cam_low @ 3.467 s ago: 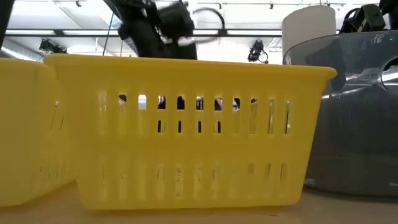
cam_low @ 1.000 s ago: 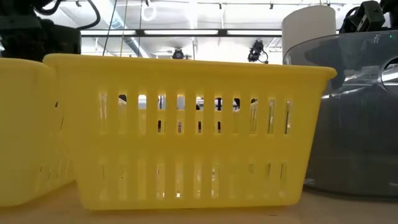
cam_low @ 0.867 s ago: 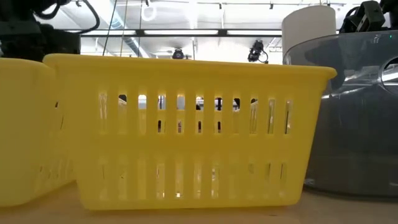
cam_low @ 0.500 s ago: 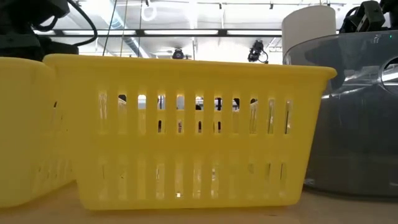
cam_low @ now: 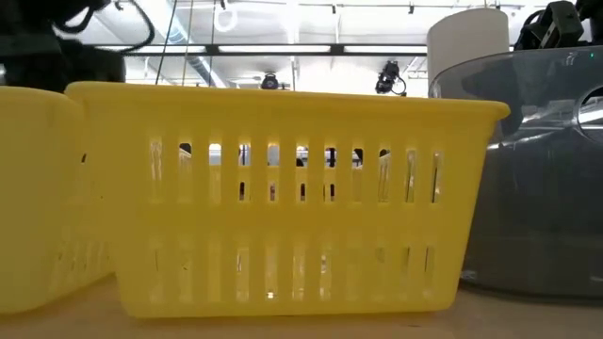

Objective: Stack baskets on shelf by color
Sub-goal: Stack the right black bin on the black bin

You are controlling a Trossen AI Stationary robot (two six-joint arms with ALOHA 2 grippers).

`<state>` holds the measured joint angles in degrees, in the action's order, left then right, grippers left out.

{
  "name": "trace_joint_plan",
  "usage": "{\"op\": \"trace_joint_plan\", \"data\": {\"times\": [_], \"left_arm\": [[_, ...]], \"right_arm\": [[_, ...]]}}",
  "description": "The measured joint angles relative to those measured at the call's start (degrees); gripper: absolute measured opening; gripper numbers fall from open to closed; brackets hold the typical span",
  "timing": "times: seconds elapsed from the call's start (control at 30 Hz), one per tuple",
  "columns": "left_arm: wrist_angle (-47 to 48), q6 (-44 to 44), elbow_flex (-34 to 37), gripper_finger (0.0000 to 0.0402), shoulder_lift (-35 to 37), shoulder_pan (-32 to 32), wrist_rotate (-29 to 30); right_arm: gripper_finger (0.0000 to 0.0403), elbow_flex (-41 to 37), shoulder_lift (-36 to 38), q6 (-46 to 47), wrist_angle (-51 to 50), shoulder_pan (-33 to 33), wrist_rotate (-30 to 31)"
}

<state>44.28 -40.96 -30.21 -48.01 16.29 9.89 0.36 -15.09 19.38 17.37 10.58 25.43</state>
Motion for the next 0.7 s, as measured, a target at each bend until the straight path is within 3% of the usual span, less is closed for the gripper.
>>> {"op": "trace_joint_plan", "data": {"times": [0.33,0.7], "left_arm": [[8.5,-0.2,-3.3,0.0173,0.0,-2.2,-0.5],[6.3,3.1,-1.7,0.0168,-1.8,-2.8,9.0]], "right_arm": [[0.0019,0.0,0.0,0.0,0.1,0.0,0.0],[0.0019,0.0,0.0,0.0,0.1,0.0,0.0]]}}
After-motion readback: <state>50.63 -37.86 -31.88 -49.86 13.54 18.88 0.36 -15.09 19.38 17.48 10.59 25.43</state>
